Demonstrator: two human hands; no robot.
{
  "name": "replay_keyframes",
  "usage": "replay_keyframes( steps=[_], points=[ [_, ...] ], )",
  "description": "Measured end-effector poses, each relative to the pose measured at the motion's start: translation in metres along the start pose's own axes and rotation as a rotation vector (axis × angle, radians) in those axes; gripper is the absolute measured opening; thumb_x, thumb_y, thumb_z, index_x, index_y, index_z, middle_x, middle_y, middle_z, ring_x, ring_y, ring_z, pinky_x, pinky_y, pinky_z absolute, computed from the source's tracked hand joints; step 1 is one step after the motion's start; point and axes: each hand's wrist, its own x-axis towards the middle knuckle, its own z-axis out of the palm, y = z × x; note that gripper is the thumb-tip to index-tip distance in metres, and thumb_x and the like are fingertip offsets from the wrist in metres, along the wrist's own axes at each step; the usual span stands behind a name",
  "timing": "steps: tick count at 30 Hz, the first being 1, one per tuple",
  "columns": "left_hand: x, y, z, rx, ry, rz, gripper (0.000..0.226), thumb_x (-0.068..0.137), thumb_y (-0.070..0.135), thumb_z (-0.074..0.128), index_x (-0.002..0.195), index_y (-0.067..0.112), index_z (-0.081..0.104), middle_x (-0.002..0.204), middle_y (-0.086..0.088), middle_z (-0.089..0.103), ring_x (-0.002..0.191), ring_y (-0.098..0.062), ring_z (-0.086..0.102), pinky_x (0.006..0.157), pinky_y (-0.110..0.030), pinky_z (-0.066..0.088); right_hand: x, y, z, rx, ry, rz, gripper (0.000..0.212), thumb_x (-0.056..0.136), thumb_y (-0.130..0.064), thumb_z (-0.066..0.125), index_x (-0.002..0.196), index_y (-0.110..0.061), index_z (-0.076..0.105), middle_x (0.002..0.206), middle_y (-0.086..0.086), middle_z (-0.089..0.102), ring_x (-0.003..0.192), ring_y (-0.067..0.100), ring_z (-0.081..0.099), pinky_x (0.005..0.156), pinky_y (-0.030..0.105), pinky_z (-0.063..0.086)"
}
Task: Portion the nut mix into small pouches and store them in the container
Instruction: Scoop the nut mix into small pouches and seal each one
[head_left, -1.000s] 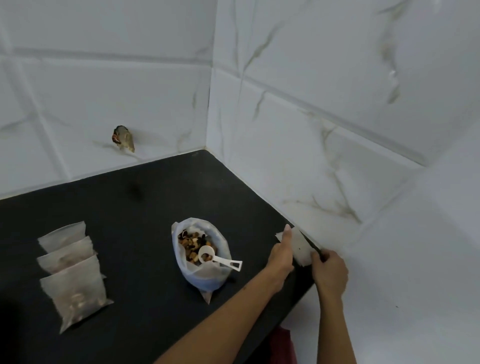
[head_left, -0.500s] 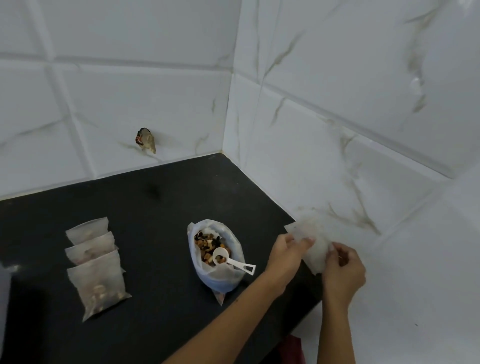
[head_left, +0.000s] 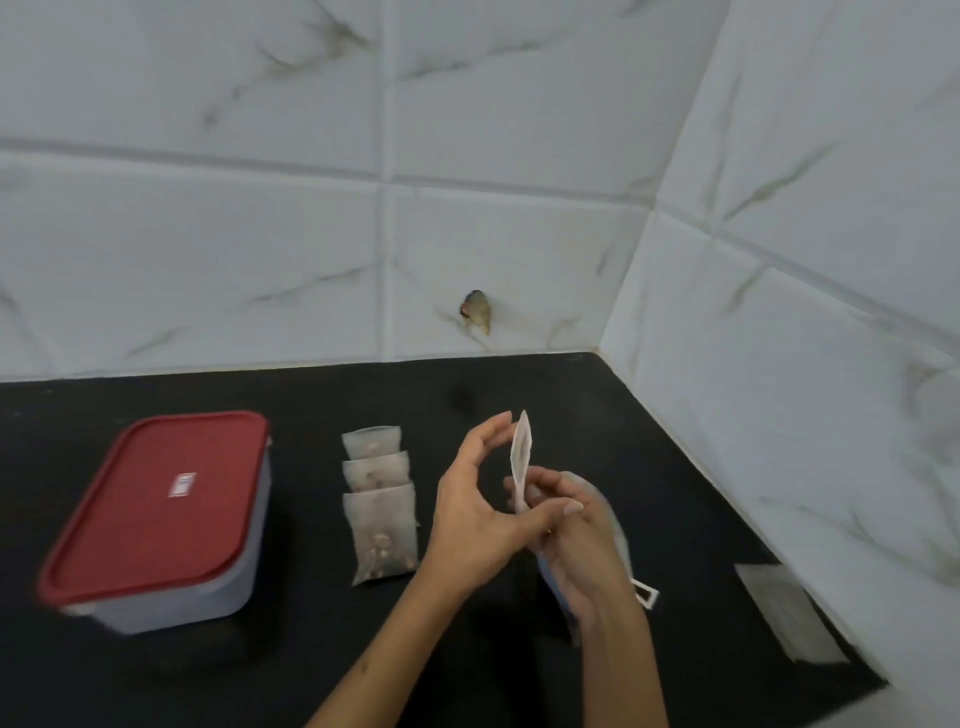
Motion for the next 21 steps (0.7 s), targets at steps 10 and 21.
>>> replay_keyframes(
  steps=[10,21],
  points=[
    [-0.003,-0.006,-0.054,0.412,0.118,0.181,0.082,0.064,0.025,0.087,0.131,0.029,0.040,0.117,0.021,0.047,0.112,0.017,0.041,0.092,0.001,0.032,-0.016,-0.007,0.054,-0.103,0.264,-0.415,0.016,0.093,-0.026,0.055,0.092,-0.015,0.067,0.084,0.000,0.072,0.079,0.011,0.068,0.069,0.022,0.054],
    [-0.002,-0.021,-0.057,0.549,0.022,0.300,0.069,0.063,0.019,0.071,0.127,0.022,0.048,0.108,0.011,0.047,0.094,0.003,0.046,0.082,-0.003,0.035,-0.028,-0.020,0.040,-0.647,0.020,-0.465,0.017,0.080,-0.002,0.067,0.080,-0.019,0.068,0.075,-0.005,0.070,0.074,0.007,0.068,0.067,0.025,0.056]
  ],
)
